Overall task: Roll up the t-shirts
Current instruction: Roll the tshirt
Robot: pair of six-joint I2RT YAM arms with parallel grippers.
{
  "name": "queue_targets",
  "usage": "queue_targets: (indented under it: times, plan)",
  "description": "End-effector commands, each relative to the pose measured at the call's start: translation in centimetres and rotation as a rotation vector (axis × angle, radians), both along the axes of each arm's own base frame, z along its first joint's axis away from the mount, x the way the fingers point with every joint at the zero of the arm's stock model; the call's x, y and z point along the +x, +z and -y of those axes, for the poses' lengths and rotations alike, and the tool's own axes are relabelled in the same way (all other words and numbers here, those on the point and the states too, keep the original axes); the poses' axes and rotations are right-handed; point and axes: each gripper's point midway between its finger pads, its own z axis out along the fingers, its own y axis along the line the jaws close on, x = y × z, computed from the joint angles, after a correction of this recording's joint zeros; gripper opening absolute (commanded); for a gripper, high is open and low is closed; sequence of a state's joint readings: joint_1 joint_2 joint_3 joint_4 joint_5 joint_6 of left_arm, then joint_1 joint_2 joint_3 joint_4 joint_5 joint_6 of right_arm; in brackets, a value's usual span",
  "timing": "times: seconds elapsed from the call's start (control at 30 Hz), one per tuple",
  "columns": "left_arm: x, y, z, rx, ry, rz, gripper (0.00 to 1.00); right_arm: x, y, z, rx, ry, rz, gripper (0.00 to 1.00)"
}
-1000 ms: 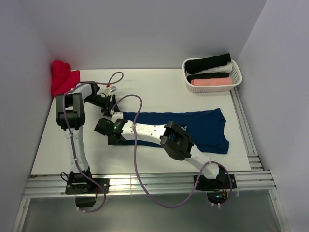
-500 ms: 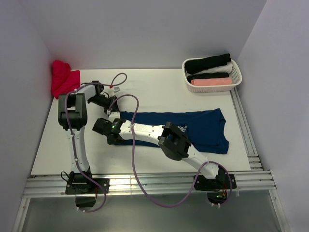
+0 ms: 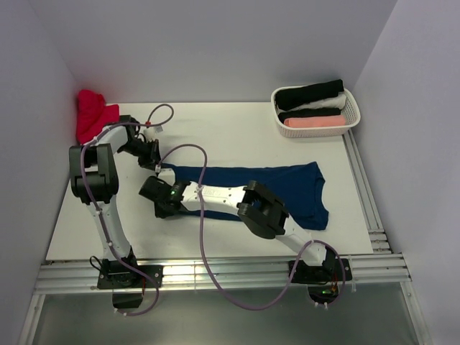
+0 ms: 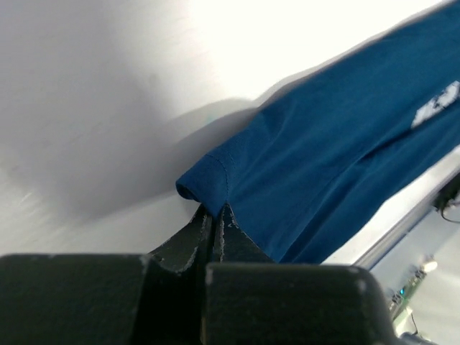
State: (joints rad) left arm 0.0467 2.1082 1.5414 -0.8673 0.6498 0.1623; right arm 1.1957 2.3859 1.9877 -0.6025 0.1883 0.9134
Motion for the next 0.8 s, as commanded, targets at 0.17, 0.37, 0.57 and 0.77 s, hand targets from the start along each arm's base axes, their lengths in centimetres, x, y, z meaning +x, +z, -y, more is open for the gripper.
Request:
queue_targets:
  times: [0.17,0.37,0.57,0.77]
  plan:
    - [2.0,1.6,-1.6,0.119,0.045,0.095,0.00,-0.7,8.4,-1.5,0.299,-0.007,0.033,0.10]
    - [2.6,2.0,-1.1,0.160,0.051,0.097,0.00,-0.4,9.8,-1.4,0.420,-0.008,0.015,0.10]
    - [3.2,3.2,0.4,0.188,0.033,0.124,0.00,0.3,9.9,-0.5,0.465,-0.060,0.002,0.09]
    - [3.3,3.1,1.4,0.210,0.019,0.122,0.00,0.8,9.0,1.4,0.490,-0.128,-0.010,0.08]
